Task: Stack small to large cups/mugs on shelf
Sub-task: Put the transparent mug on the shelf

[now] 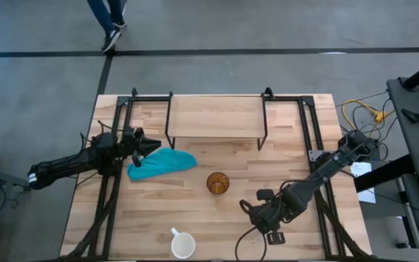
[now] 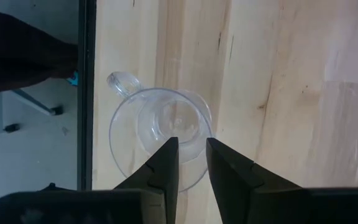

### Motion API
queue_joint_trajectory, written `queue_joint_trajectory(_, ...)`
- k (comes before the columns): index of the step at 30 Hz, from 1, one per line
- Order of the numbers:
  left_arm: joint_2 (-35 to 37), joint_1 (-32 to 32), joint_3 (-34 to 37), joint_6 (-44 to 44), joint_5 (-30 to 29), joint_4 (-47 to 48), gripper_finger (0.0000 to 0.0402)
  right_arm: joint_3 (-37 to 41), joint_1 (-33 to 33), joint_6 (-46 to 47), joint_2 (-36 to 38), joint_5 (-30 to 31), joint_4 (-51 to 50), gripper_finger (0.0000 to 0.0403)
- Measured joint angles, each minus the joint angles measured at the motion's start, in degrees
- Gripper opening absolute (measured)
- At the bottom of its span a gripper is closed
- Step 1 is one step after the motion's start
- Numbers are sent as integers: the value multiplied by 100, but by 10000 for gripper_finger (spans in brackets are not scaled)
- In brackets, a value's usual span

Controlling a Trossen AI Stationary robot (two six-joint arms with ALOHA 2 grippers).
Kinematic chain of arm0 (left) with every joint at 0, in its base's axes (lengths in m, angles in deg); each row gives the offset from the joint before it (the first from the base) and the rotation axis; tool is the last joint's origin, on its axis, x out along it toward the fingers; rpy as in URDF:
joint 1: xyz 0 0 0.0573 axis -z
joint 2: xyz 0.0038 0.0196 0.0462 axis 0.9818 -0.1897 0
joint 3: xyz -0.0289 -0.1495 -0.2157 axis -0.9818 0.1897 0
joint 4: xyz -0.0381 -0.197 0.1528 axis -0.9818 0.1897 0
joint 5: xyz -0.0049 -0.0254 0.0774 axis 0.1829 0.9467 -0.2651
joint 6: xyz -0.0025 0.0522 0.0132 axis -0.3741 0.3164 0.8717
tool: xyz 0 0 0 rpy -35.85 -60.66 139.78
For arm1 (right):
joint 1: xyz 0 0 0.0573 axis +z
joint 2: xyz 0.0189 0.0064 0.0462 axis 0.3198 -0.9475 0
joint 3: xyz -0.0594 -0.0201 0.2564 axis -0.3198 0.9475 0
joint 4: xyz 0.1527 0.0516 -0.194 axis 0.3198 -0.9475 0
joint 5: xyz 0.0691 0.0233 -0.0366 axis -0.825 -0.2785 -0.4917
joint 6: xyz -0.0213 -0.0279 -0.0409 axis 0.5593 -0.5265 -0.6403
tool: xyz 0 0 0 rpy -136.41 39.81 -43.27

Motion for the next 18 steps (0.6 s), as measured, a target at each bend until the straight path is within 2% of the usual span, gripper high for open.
queue_joint_trajectory(7,-4,-4,0,0,0,0,59,0,-77,-3,0,46,54,77)
queue_joint_trajectory(12,0,-4,0,0,0,0,59,2,-81,-4,0,46,490,78)
queue_joint_trajectory(18,0,-4,0,0,-1,-2,59,2,-81,-11,0,50,697,102)
